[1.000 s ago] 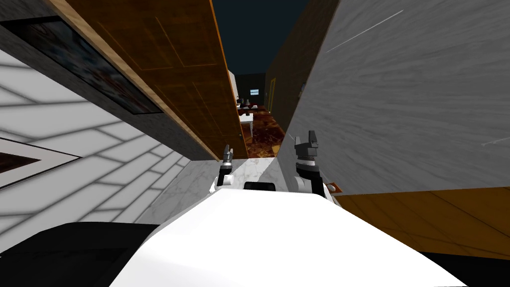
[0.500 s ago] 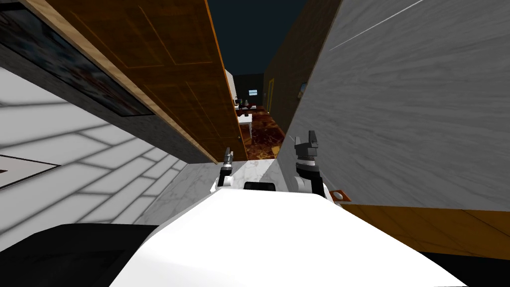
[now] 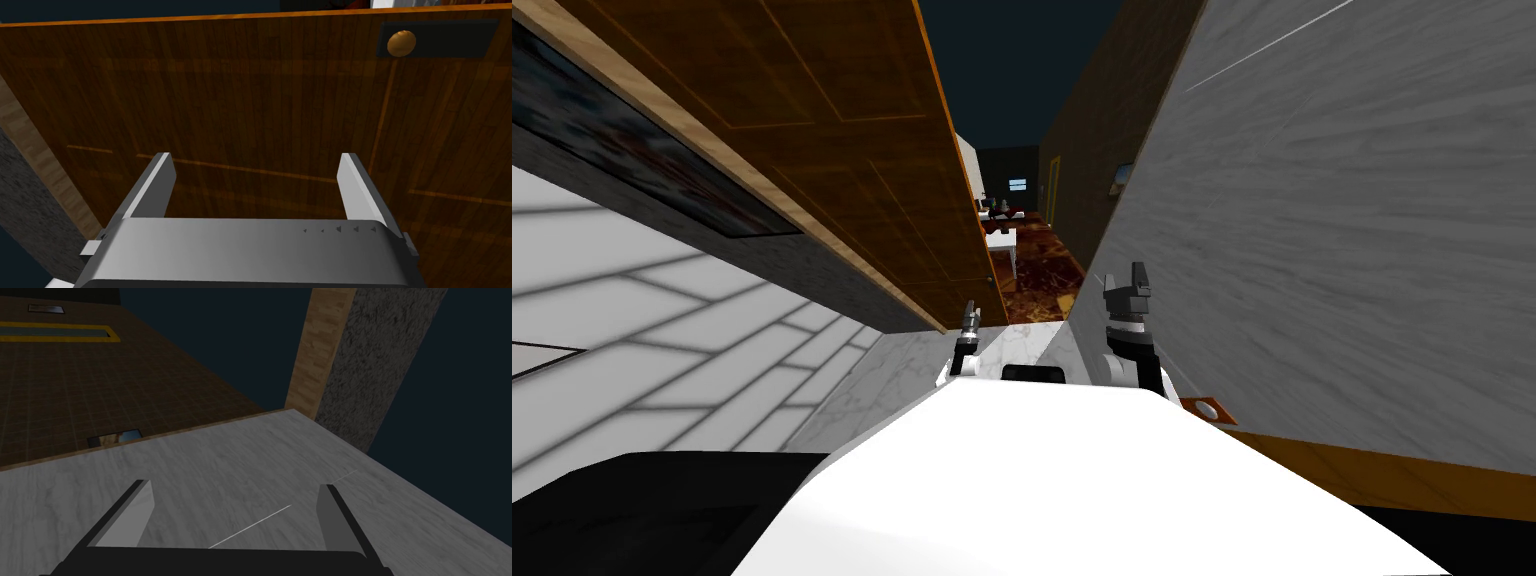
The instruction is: Pull the door open
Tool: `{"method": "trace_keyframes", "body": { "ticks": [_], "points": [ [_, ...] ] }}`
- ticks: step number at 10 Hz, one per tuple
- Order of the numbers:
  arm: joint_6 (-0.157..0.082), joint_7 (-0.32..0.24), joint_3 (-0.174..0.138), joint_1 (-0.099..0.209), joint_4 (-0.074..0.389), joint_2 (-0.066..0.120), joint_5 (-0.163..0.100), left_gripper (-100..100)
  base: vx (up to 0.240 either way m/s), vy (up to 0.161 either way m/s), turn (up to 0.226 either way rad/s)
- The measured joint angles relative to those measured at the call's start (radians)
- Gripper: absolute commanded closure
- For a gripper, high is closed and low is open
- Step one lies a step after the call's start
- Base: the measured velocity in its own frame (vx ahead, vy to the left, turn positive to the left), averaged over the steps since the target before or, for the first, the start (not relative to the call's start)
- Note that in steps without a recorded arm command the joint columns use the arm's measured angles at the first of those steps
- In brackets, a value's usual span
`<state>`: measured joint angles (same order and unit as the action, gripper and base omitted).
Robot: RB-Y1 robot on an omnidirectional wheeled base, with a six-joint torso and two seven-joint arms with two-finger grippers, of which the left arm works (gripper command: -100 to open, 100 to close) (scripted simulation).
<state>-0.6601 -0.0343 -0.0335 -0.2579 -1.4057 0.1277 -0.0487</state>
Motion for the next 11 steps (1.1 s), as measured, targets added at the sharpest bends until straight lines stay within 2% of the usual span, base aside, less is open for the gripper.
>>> {"method": "trace_keyframes", "body": {
  "ticks": [1, 3, 5, 11],
  "points": [
    [-0.012, -0.004, -0.004, 0.012, 0.043, 0.002, -0.002, -100, 0.164, 0.034, -0.063],
    [-0.018, -0.012, -0.010, 0.020, 0.093, 0.001, -0.004, -100, 0.147, 0.028, -0.030],
    [-0.033, -0.024, -0.019, 0.039, 0.158, 0.010, -0.008, -100, 0.142, 0.010, -0.042],
    [-0.061, -0.050, -0.037, 0.070, 0.303, 0.018, -0.016, -100, 0.125, 0.030, -0.036]
  ]
}}
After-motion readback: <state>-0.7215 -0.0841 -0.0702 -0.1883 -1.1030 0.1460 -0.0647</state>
